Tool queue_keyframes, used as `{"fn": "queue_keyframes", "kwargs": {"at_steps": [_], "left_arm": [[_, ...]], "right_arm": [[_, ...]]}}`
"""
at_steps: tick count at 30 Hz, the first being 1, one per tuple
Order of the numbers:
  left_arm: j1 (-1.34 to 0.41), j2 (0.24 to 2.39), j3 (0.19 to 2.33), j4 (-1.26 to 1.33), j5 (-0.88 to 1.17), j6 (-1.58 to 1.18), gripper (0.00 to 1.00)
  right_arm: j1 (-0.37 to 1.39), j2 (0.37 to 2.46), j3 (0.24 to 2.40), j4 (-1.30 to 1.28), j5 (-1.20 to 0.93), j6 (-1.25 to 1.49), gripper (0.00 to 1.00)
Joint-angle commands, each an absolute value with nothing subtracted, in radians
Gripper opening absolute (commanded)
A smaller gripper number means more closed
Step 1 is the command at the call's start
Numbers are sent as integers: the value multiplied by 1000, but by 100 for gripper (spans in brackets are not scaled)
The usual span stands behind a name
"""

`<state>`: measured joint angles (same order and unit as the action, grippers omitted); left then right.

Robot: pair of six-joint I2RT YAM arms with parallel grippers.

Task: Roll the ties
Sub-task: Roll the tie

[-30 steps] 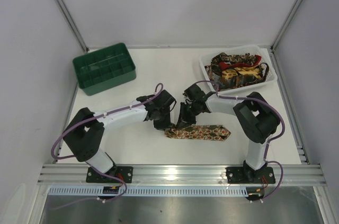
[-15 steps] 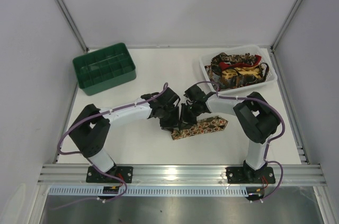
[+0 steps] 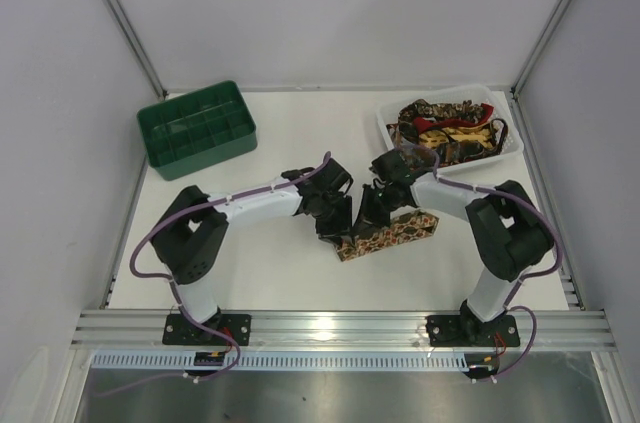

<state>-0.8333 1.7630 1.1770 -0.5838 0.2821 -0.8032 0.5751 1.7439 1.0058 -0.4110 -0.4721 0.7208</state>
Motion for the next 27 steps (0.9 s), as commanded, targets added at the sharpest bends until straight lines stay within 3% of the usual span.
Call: {"fn": "queue_keyframes", "kwargs": {"at_steps": [1,8,11,19,27], "left_arm": [[-850,1799,1226,-557,313,-816,39],[-862,1833,1313,-589,299,-816,41],[-868,1856,1345,-598,302,-822,52],[-881,1884,1367,-620,293,-834,50],[-897,1861,1350,-606,307,-828,52]], "right_arm": [[529,1684,991,-411,-512,693,4],[442,1646,971,-531,-420,558,3],[440,1638,899,-470,-422,587,3],[482,1644,782,-385,-393,635,0],[549,1695,814,-316,-419,710,0]]}}
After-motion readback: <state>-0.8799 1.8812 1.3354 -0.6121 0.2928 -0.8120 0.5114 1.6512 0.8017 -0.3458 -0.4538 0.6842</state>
